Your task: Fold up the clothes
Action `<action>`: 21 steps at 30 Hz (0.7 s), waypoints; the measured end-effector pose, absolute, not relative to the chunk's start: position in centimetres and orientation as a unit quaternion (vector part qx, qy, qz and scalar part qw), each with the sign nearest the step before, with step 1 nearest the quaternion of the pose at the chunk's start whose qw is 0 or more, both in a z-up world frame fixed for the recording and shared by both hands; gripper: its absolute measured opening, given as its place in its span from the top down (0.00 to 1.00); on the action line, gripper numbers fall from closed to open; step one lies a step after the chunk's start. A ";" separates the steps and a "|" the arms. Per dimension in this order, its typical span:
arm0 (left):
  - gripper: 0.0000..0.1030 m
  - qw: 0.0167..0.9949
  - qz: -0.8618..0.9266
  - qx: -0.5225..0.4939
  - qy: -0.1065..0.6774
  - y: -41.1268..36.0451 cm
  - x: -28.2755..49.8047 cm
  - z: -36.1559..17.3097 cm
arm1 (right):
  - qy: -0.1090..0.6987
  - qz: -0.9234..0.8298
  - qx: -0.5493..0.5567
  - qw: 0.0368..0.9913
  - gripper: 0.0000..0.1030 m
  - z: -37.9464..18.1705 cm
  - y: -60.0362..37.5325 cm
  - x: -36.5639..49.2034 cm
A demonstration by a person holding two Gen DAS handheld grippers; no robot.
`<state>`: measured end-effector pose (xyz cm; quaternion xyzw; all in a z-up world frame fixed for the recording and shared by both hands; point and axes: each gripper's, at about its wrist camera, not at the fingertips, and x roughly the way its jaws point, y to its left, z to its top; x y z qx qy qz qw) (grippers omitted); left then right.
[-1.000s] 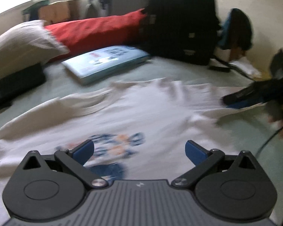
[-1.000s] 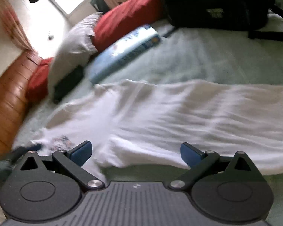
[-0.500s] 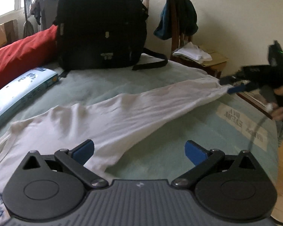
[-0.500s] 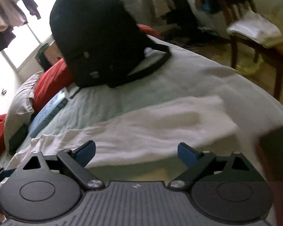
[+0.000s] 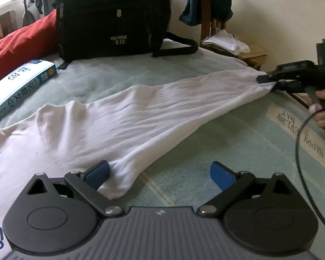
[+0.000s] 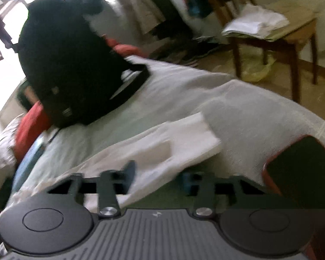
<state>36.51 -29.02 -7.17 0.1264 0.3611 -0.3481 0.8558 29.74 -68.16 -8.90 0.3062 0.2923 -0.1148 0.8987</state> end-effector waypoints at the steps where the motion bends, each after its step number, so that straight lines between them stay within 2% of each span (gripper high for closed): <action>1: 0.05 0.855 -0.352 0.126 0.360 -29.0 36.4 -7.1 | 0.287 -0.122 0.301 0.901 0.87 -8.9 -68.2 29.8; 9: 0.05 0.824 -0.397 0.118 0.387 -29.6 36.2 -7.0 | 0.279 -0.164 0.242 0.915 0.86 -7.1 -68.0 29.4; 11: 0.05 0.821 -0.405 0.123 0.384 -29.6 35.9 -6.6 | 0.282 -0.175 0.221 0.917 0.79 -6.6 -67.6 29.4; 13: 0.05 0.818 -0.415 0.113 0.381 -29.1 35.8 -6.1 | 0.285 -0.187 0.201 0.919 0.68 -6.0 -67.2 29.4; 15: 0.05 0.816 -0.419 0.106 0.383 -29.2 36.1 -6.0 | 0.281 -0.194 0.178 0.923 0.62 -5.2 -66.4 29.3; 16: 0.05 0.816 -0.420 0.103 0.385 -29.2 36.3 -6.0 | 0.274 -0.194 0.166 0.927 0.54 -4.6 -65.7 29.0; 18: 0.05 0.814 -0.422 0.097 0.388 -29.4 36.6 -6.0 | 0.272 -0.161 0.151 0.937 0.46 -3.8 -63.8 29.1; 21: 0.05 0.811 -0.425 0.087 0.393 -29.6 37.1 -6.1 | 0.289 -0.065 0.159 0.942 0.45 -3.5 -60.7 30.0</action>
